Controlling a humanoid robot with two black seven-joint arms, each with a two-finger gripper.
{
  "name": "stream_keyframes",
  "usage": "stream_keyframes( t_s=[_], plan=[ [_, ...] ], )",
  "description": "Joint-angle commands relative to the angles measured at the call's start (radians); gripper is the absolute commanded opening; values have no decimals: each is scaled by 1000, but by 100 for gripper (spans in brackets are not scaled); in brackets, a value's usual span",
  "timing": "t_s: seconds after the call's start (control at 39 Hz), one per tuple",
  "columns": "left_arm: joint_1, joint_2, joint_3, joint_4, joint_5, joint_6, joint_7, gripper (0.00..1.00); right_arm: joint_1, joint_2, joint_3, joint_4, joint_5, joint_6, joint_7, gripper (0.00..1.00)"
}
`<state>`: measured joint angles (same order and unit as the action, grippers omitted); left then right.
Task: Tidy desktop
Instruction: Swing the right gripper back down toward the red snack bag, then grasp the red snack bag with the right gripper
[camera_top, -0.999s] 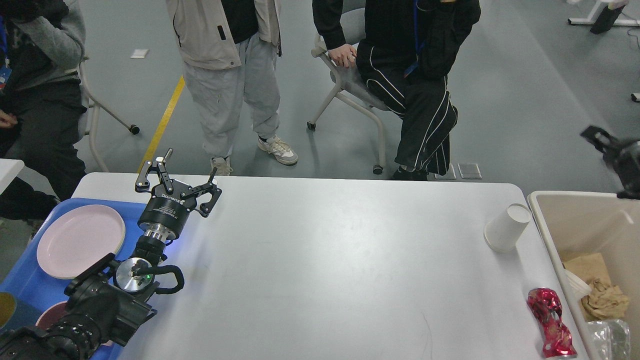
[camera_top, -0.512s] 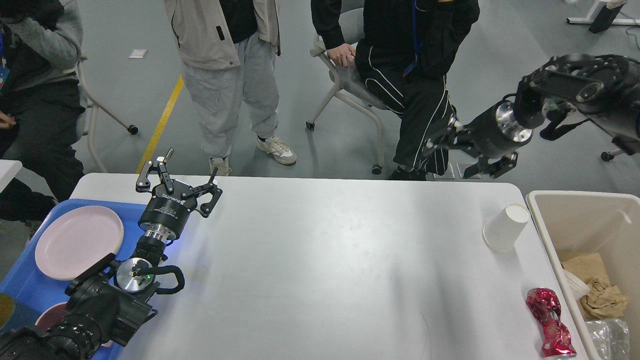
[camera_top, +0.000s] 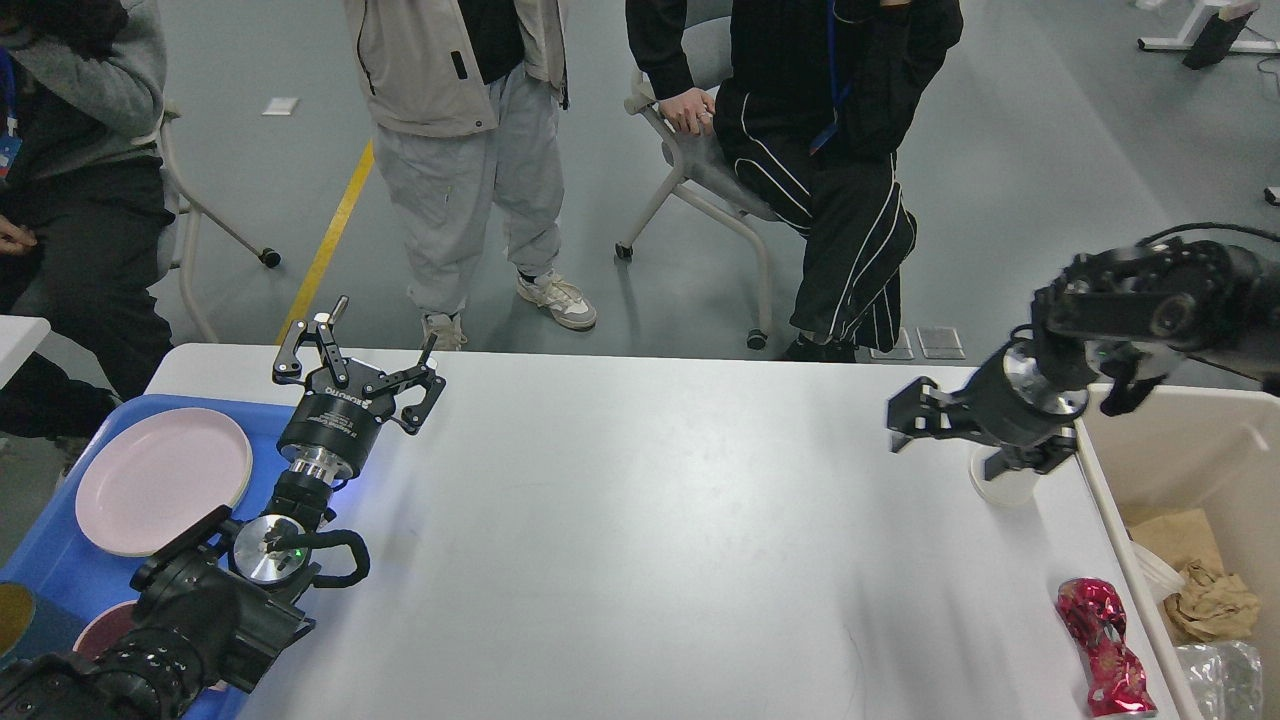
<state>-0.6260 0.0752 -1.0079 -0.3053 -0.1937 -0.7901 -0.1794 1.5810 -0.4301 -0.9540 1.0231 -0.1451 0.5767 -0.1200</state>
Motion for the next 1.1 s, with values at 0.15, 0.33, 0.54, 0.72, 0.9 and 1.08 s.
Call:
stream_keyframes(
  t_s=[0.15, 0.33, 0.54, 0.72, 0.9, 1.08],
  plan=[
    [0, 0, 0, 0, -1, 0, 0, 99, -154, -248, 23, 5, -97, 0, 13, 100],
    [0, 0, 0, 0, -1, 0, 0, 99, -274, -302, 90, 0, -102, -14, 20, 100],
    [0, 0, 0, 0, -1, 0, 0, 99, -394, -308, 155, -5, -103, -87, 62, 100],
    [0, 0, 0, 0, -1, 0, 0, 99, -466, -303, 155, -30, -123, -167, 117, 100],
    [0, 0, 0, 0, -1, 0, 0, 99, -545, -295, 152, -83, -200, -259, 184, 98],
    [0, 0, 0, 0, -1, 0, 0, 99, -590, -294, 152, -92, -217, -316, 223, 82]
  ],
)
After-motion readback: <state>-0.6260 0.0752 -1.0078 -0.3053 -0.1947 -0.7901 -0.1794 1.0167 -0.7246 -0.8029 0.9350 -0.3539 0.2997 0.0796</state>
